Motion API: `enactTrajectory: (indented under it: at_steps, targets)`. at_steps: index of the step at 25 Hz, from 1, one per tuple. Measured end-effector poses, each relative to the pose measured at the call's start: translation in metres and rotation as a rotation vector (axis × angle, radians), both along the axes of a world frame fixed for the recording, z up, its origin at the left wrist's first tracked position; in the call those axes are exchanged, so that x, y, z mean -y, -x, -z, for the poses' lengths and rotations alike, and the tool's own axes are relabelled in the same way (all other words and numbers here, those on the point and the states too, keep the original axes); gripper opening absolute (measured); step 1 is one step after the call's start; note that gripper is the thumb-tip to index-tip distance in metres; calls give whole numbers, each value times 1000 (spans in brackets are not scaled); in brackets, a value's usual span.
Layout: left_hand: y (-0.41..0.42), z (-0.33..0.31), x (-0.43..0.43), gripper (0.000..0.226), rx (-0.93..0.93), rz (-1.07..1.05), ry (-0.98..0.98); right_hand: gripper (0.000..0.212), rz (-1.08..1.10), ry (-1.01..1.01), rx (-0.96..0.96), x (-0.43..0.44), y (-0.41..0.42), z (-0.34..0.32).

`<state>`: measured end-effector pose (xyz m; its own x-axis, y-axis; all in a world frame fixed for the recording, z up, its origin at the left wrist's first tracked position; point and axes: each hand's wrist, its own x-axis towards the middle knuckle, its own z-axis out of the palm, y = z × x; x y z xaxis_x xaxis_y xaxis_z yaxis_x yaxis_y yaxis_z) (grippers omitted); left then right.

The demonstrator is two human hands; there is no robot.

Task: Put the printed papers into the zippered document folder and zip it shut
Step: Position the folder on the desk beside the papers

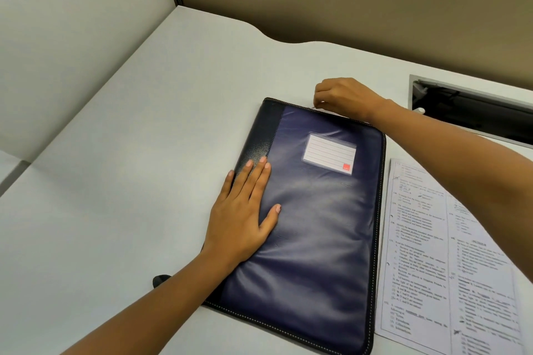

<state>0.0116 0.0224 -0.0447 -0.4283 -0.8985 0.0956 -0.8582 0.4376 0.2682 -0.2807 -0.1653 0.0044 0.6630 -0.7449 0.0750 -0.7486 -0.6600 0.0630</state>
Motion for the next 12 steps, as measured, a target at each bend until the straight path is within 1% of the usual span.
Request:
enactTrajectory:
  at_steps: [7, 12]
  targets:
    - [0, -1, -1, 68, 12, -4, 17, 6, 86, 48, 3, -40, 53, -2]
    - [1, -3, -1, 68, 35, 2, 46, 2, 198, 59, 30, -75, 94, 1]
